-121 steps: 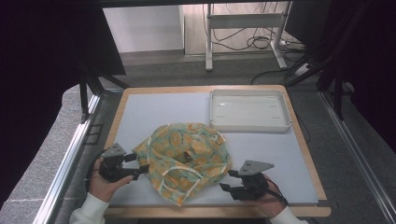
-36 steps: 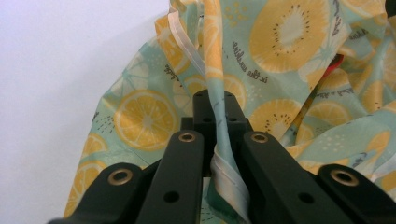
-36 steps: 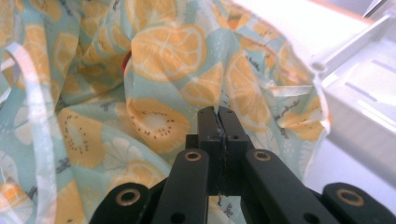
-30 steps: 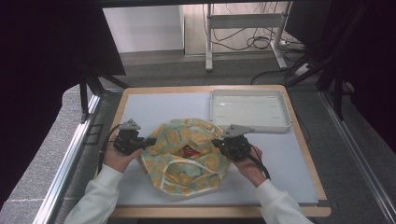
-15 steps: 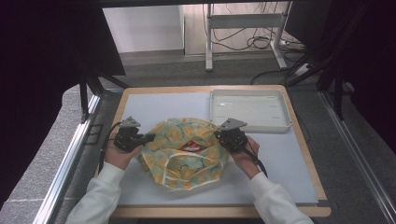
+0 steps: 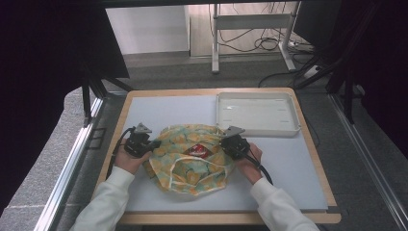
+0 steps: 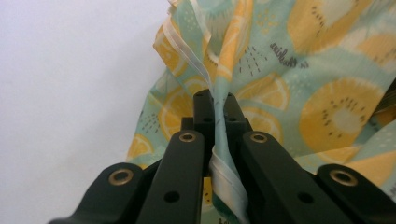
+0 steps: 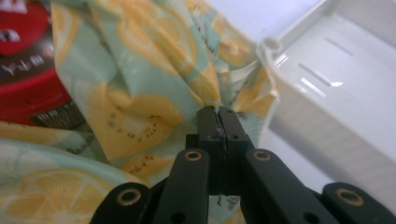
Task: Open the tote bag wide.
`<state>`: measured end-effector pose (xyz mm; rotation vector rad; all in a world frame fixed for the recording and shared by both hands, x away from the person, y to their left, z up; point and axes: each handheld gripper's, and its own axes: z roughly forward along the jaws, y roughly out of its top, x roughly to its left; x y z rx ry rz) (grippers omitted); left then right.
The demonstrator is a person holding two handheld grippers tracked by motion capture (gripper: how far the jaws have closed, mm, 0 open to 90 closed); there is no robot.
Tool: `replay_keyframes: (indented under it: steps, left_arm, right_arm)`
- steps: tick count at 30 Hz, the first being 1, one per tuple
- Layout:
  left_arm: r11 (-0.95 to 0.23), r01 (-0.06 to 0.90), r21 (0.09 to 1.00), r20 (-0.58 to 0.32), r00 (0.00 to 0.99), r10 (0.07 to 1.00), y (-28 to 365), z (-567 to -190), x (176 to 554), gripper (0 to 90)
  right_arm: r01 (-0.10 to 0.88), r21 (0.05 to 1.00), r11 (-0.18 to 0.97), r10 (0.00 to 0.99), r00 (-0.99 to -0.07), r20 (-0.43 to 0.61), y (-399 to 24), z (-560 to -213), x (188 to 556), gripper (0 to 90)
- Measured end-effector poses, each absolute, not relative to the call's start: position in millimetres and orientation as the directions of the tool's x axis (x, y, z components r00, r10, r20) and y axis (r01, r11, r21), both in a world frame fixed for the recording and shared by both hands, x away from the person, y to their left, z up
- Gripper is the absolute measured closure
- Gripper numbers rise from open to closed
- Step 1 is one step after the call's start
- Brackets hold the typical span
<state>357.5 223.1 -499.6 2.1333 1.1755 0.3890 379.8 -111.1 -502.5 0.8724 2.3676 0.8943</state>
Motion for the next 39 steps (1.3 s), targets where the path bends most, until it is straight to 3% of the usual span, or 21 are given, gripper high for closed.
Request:
replay_keyframes:
  steps: [22,26,35,39]
  left_arm:
    - [-0.441,0.679,0.586,-0.037,0.567,0.823,214,-529,357,89.2]
    - [-0.46,0.67,0.582,-0.006,0.569,0.822,211,-529,354,89.2]
    - [-0.443,0.671,0.595,-0.031,0.57,0.821,213,-528,355,86.9]
    - [-0.423,0.641,0.641,-0.028,0.57,0.821,216,-522,351,69.2]
  right_arm:
    - [0.45,0.649,0.613,0.683,-0.715,-0.15,-111,-524,382,89.2]
    - [0.451,0.649,0.613,0.683,-0.715,-0.149,-112,-524,381,89.2]
    - [0.45,0.652,0.611,0.682,-0.717,-0.145,-115,-524,381,88.8]
    - [0.443,0.68,0.584,0.688,-0.715,-0.124,-117,-521,381,69.9]
